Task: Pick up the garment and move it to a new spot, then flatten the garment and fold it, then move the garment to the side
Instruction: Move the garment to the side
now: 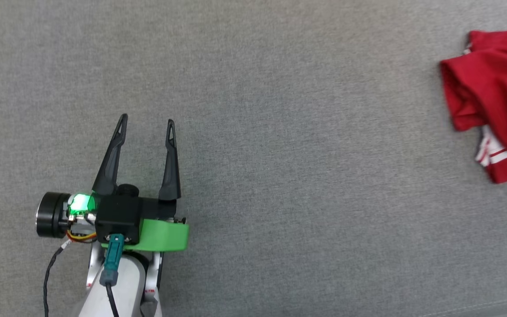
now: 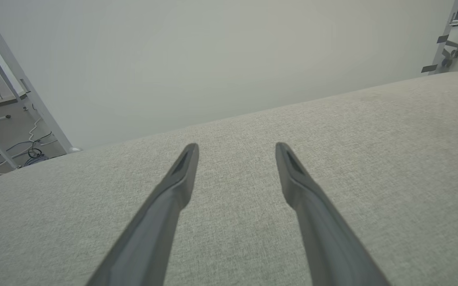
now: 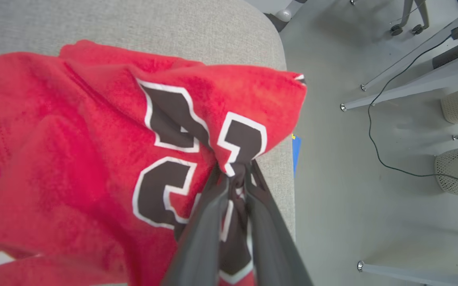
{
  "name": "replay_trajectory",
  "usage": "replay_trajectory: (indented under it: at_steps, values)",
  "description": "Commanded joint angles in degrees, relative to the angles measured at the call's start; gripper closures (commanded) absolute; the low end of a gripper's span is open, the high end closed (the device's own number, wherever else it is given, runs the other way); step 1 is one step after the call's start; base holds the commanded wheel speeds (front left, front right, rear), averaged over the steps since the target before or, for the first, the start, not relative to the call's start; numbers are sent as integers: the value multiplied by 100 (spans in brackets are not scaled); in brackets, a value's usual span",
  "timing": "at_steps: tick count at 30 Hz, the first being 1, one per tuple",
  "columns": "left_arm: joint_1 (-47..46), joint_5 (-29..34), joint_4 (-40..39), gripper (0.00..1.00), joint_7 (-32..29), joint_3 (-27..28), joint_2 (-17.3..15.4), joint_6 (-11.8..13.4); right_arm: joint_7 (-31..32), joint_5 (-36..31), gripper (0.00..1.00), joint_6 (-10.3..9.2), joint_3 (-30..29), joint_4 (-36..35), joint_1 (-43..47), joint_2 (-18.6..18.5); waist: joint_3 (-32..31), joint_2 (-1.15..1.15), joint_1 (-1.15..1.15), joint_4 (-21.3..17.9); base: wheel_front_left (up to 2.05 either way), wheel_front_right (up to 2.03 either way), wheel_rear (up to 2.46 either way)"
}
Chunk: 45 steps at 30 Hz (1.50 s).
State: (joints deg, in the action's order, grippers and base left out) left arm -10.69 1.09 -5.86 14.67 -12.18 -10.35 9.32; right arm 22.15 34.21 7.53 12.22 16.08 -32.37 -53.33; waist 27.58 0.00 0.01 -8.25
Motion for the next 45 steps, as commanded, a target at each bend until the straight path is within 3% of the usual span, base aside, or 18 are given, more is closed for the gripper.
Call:
replay_trajectory:
  at_steps: [1,7,15,16,17,24,30,36,45]
  values:
    - [-138,43,-52,0,33,-16,-45,29,-73,-115,100,-4,-92,207,-204,-33,355,0,-1,185,0,0,0]
    - [-270,59,-207,0,33,-96,-86,97,-181,-497,100,-4,-402,1156,-659,-50,619,0,-1,322,0,0,0]
    - [-285,25,-288,0,33,-120,-180,207,-361,-863,100,-4,-719,1976,-1058,189,700,0,-1,363,0,0,0]
    - [-275,16,-278,0,33,-119,-187,220,-382,-909,58,-4,-734,2037,-1084,240,667,0,-1,355,0,0,0]
    - [-258,6,-268,0,33,-120,-192,239,-398,-957,0,-4,-737,2094,-1108,302,616,0,-1,346,0,0,0]
    - [-68,-75,-180,0,33,-148,-184,341,-873,-1258,0,-4,-881,2173,-1113,516,77,0,-1,318,0,0,0]
    - [260,-181,-74,0,33,-108,-176,418,-2125,-1738,0,-4,-1305,1734,-937,797,-483,0,-1,301,0,0,0]
    - [597,-277,-17,0,33,-29,-157,458,-3192,-2138,0,-4,-1753,755,-561,1481,-961,0,-1,364,0,0,0]
    - [880,-340,87,0,33,22,-101,407,-3680,-2636,0,-4,-1780,-1147,493,2925,-1436,0,-1,580,0,0,0]
